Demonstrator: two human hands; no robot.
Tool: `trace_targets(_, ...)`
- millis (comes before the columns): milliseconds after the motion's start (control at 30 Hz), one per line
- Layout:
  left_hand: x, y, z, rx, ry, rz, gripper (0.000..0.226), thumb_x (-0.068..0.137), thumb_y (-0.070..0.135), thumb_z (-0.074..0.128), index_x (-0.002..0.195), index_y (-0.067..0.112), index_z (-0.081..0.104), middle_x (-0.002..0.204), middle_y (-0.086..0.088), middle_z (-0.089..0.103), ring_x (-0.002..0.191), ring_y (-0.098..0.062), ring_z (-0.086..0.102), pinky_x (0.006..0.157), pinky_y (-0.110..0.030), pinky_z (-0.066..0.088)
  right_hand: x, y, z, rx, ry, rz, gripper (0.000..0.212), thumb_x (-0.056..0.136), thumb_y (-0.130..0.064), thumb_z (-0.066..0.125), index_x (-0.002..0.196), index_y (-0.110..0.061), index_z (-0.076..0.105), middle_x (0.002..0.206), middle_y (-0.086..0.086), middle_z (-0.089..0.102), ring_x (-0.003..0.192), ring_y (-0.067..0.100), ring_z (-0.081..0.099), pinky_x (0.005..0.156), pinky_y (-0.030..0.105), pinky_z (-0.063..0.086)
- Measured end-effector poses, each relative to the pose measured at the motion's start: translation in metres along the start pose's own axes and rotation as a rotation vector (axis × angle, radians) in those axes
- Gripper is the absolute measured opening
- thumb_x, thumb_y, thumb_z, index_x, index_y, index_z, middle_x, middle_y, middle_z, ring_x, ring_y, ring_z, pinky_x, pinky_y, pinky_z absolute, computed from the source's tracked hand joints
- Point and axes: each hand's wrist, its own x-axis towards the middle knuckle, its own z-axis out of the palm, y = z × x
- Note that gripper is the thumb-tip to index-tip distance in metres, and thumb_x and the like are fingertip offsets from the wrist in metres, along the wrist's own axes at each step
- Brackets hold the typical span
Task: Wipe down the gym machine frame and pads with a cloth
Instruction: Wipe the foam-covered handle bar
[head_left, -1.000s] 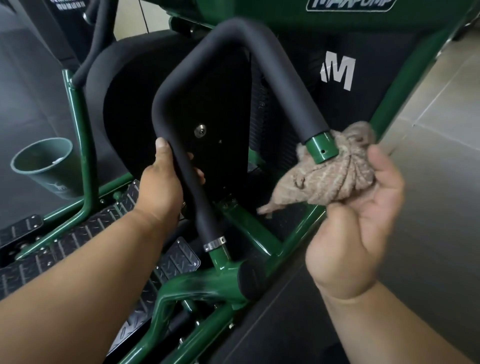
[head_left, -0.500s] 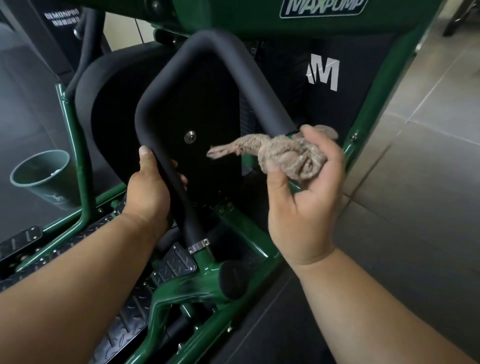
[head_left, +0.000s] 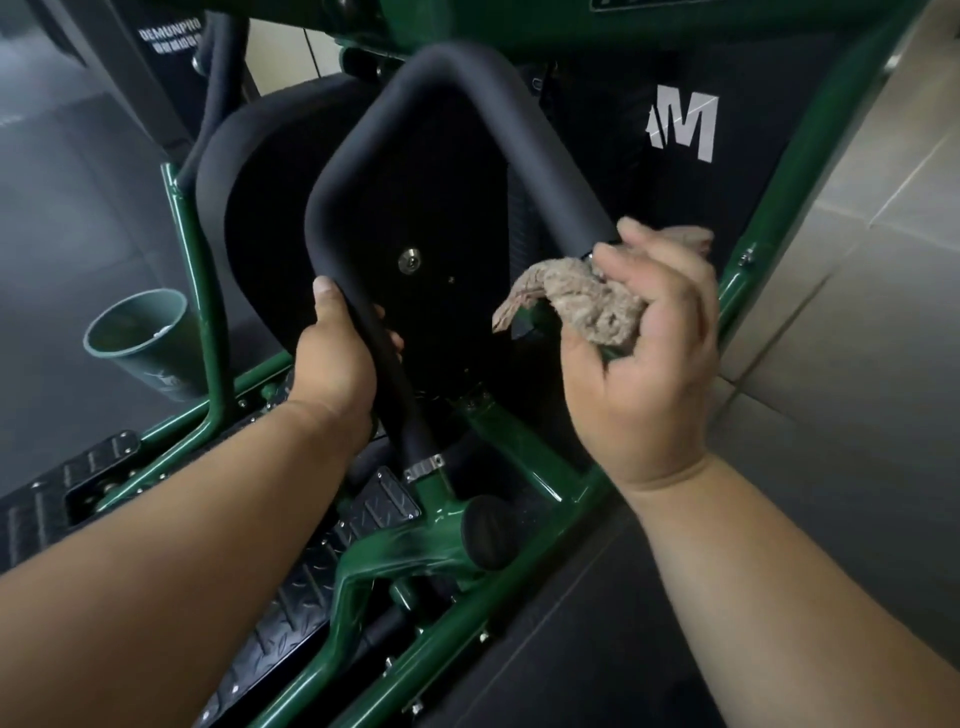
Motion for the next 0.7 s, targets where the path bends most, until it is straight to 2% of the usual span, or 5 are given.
trace_targets(67, 0.0, 0.0, 0.001, 0.012, 0.015, 0.007, 0.068, 0.106, 0.069, 0.027, 0.089, 0.017, 0.068, 0.063, -0.002, 0.066, 0.061, -0.021, 0.06, 0.075, -0.037, 0.053, -0.001, 0.003, 0.0, 0.057, 0.018, -0.009, 0.027, 0.09, 0.01, 0.072, 0.115, 0.011, 0.064, 0.127, 0.029, 0.062, 0.122, 0.03, 0.062, 0.116, 0.027, 0.039)
trace_targets(167, 0.002, 0.0, 0.001, 0.032, 0.028, 0.011, 0.069, 0.106, 0.07, 0.027, 0.09, 0.017, 0.069, 0.063, -0.001, 0.067, 0.062, -0.022, 0.062, 0.075, -0.037, 0.054, -0.007, -0.018, 0.012, 0.35, 0.121, 0.331, 0.025, 0.099, -0.005, 0.067, 0.123, -0.001, 0.059, 0.122, 0.01, 0.067, 0.119, 0.018, 0.066, 0.106, 0.039, 0.053)
trace_targets(333, 0.003, -0.002, -0.001, 0.041, 0.014, 0.028, 0.07, 0.106, 0.07, 0.026, 0.093, 0.018, 0.07, 0.065, -0.001, 0.069, 0.064, -0.021, 0.063, 0.074, -0.037, 0.054, -0.014, -0.016, 0.004, 0.514, 0.054, 0.521, 0.038, 0.101, -0.019, 0.067, 0.137, -0.015, 0.054, 0.131, 0.007, 0.066, 0.126, 0.03, 0.064, 0.106, 0.063, 0.051)
trace_targets(567, 0.009, 0.0, -0.01, 0.064, -0.072, 0.032, 0.067, 0.107, 0.067, 0.029, 0.093, 0.016, 0.069, 0.07, -0.004, 0.073, 0.07, -0.022, 0.068, 0.077, -0.039, 0.057, -0.074, -0.006, -0.019, 0.496, -0.563, 0.625, 0.036, 0.097, -0.008, 0.061, 0.134, -0.012, 0.06, 0.134, 0.008, 0.068, 0.128, 0.027, 0.063, 0.111, 0.051, 0.049)
trace_targets(700, 0.01, 0.0, -0.017, 0.062, -0.128, 0.054, 0.065, 0.108, 0.064, 0.03, 0.094, 0.016, 0.07, 0.071, -0.003, 0.073, 0.073, -0.022, 0.07, 0.083, -0.043, 0.059, -0.074, -0.009, -0.009, 0.466, -0.85, 0.854, 0.021, 0.097, -0.033, 0.07, 0.118, -0.032, 0.07, 0.114, -0.003, 0.075, 0.112, 0.015, 0.07, 0.098, 0.032, 0.052)
